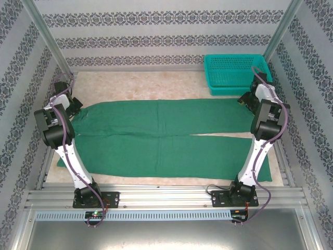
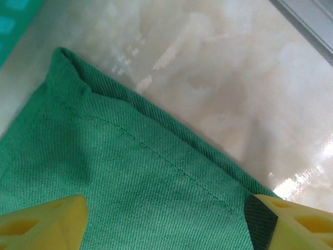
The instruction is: Roll up the long pants
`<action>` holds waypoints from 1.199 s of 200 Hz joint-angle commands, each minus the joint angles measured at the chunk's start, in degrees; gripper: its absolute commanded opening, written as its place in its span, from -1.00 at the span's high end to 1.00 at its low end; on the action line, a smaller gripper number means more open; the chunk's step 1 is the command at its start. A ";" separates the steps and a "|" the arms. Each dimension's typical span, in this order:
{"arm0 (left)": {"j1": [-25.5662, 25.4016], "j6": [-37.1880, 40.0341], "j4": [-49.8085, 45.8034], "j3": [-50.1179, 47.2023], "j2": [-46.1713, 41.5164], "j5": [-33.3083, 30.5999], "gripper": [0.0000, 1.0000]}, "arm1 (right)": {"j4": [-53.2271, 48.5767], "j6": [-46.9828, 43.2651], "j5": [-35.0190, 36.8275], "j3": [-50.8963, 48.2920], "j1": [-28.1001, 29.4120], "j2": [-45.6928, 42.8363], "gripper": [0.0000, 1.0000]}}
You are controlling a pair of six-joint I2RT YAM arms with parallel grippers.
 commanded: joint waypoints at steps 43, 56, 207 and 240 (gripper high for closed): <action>-1.55 1.94 -5.17 1.54 3.30 2.96 1.00 | -7.36 -0.19 1.93 10.42 -1.45 8.03 -0.66; -1.60 1.94 -5.63 2.14 3.70 3.04 1.00 | -6.34 -0.25 2.89 10.44 -1.57 7.43 -0.66; -1.55 -6.94 -2.16 8.36 -5.09 6.51 1.00 | 2.09 1.77 3.40 -8.48 -0.76 -17.25 1.00; -1.57 -6.52 -6.30 13.10 -8.81 3.33 1.00 | 2.42 1.15 6.91 -11.39 -0.31 -23.16 1.00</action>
